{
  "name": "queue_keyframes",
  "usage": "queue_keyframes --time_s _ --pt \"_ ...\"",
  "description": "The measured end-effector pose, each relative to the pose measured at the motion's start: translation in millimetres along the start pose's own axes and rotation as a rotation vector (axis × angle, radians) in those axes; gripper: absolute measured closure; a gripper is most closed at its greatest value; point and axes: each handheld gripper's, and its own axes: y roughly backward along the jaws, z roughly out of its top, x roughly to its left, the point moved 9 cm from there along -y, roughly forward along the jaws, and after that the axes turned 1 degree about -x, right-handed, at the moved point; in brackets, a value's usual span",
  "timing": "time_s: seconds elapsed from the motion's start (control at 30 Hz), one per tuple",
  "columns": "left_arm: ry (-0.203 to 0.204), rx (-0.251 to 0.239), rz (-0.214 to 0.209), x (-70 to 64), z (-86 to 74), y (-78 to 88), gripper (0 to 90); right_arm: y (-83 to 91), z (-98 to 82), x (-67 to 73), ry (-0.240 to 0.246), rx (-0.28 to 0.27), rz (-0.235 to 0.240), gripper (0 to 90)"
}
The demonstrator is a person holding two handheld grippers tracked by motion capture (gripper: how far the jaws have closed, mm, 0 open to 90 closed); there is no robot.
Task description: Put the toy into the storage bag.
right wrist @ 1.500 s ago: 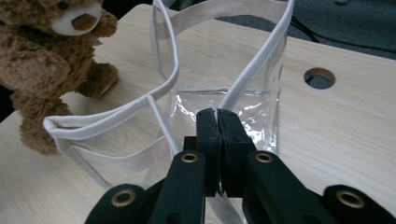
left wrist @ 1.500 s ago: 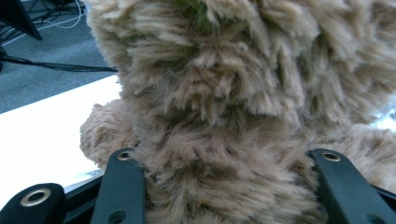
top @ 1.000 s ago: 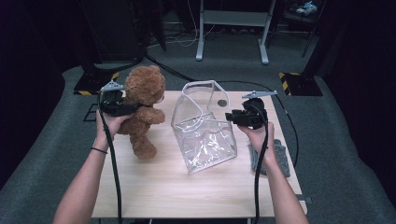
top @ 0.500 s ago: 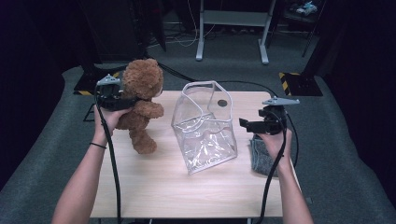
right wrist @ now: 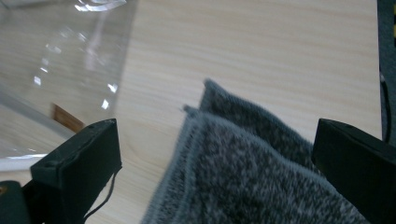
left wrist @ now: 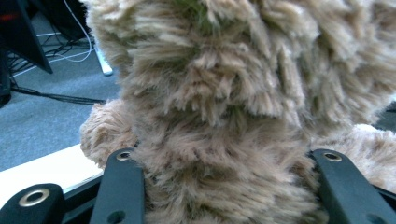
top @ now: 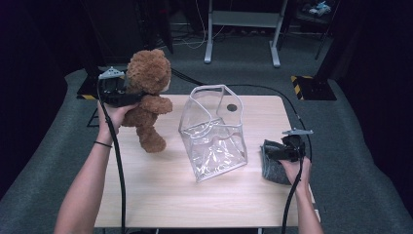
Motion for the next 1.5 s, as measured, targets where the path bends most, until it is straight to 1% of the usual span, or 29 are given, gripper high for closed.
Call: queue_keyframes --time_s 0.03,0.07,0.17,0.2,0.23,0.27,0.3,0.33,0.37,0.4,0.47,0.53,0.57,0.6,0.63,0.67,0.77,0.8,0.83,0.97,1.07,1.1,1.17,1.37,1.4,1.43,1.5 --pt "0.019 -0.012 0.0 -1.3 2.3 -0.2 50.6 -4.4 -5.2 -0.5 -0.01 0.013 0.003 0.7" --pt "0.023 -0.015 -0.001 -1.7 4.4 -0.1 50.6 -8.9 -9.6 -3.5 -0.002 0.019 -0.01 0.2" --pt "0.02 -0.024 -0.003 -2.6 10.8 0.6 50.5 -18.4 -20.1 -8.0 0.007 0.032 -0.039 0.1" --pt "0.018 -0.026 -0.005 -3.1 13.1 0.7 50.5 -21.0 -22.7 -7.6 -0.003 0.032 -0.046 0.1" --pt "0.019 -0.033 -0.006 -3.8 15.5 0.6 50.5 -23.3 -25.6 -7.7 0.008 0.037 -0.044 0.1" --pt "0.02 -0.038 -0.005 -4.6 17.7 0.5 50.5 -26.3 -28.8 -8.4 0.008 0.054 -0.058 0.1" --pt "0.018 -0.039 -0.009 -5.5 19.8 0.5 50.4 -29.4 -30.9 -9.0 0.018 0.058 -0.063 0.1" --pt "0.014 -0.044 -0.007 -6.3 21.9 0.4 50.4 -31.6 -33.5 -8.6 0.016 0.064 -0.058 0.1" --pt "0.015 -0.046 -0.01 -7.6 23.9 0.5 50.3 -35.1 -35.5 -9.9 0.011 0.07 -0.071 0.1" --pt "0.011 -0.048 -0.013 -8.5 25.9 0.4 50.3 -37.0 -38.7 -9.8 0.008 0.083 -0.071 0.1" --pt "0.007 -0.051 -0.013 -10.3 29.6 0.3 50.2 -43.5 -44.6 -11.9 0.013 0.093 -0.07 0.0" --pt "-0.003 -0.051 -0.014 -11.8 33.1 0.2 50.2 -43.8 -45.7 -12.7 0.003 0.062 -0.064 0.0" --pt "-0.003 -0.054 -0.014 -12.8 35.2 -0.3 50.1 -43.2 -46.5 -12.6 0.003 0.06 -0.063 0.0" --pt "-0.005 -0.056 -0.014 -13.7 37.1 -0.8 50.1 -43.7 -46.6 -12.7 0.009 0.044 -0.065 0.0" --pt "-0.011 -0.053 -0.016 -14.5 38.7 -1.1 50.1 -43.1 -47.7 -11.5 0.002 0.041 -0.07 0.0" --pt "-0.008 -0.057 -0.016 -15.9 40.8 -2.0 50.0 -43.1 -47.7 -12.0 0.008 0.033 -0.071 0.0" --pt "-0.013 -0.061 -0.019 -19.5 46.0 -4.2 50.0 -43.5 -47.5 -12.2 0.01 0.027 -0.067 0.0" --pt "-0.014 -0.064 -0.018 -20.7 47.9 -4.7 49.9 -43.7 -47.4 -12.6 0.007 0.021 -0.074 0.0" --pt "-0.024 -0.064 -0.021 -21.4 49.7 -5.0 49.9 -43.3 -48.0 -11.8 0.006 0.023 -0.07 0.0" --pt "-0.026 -0.074 -0.023 -26.2 58.4 -6.1 49.8 -43.0 -48.3 -12.2 0.013 0.019 -0.069 0.0" --pt "-0.035 -0.081 -0.025 -29.9 65.5 -6.9 49.8 -42.9 -48.3 -12.2 0.011 0.018 -0.071 0.0" --pt "-0.037 -0.083 -0.025 -31.1 67.8 -7.3 49.7 -43.2 -47.9 -12.6 0.017 0.014 -0.069 0.0" --pt "-0.038 -0.09 -0.027 -34.0 72.4 -8.6 49.7 -43.3 -47.9 -12.5 0.015 0.013 -0.069 0.0" --pt "-0.058 -0.099 -0.038 -43.2 85.2 -10.9 49.6 -43.1 -48.1 -12.5 0.014 0.014 -0.065 0.0" --pt "-0.056 -0.102 -0.038 -44.9 87.6 -11.1 49.6 -43.1 -48.0 -12.7 0.015 0.013 -0.064 0.1" --pt "-0.063 -0.105 -0.04 -46.0 90.2 -11.3 49.6 -43.0 -48.0 -12.2 0.007 0.014 -0.064 0.1" --pt "-0.064 -0.112 -0.042 -48.5 94.4 -12.2 49.6 -43.0 -48.0 -12.6 0.013 0.013 -0.063 0.1"
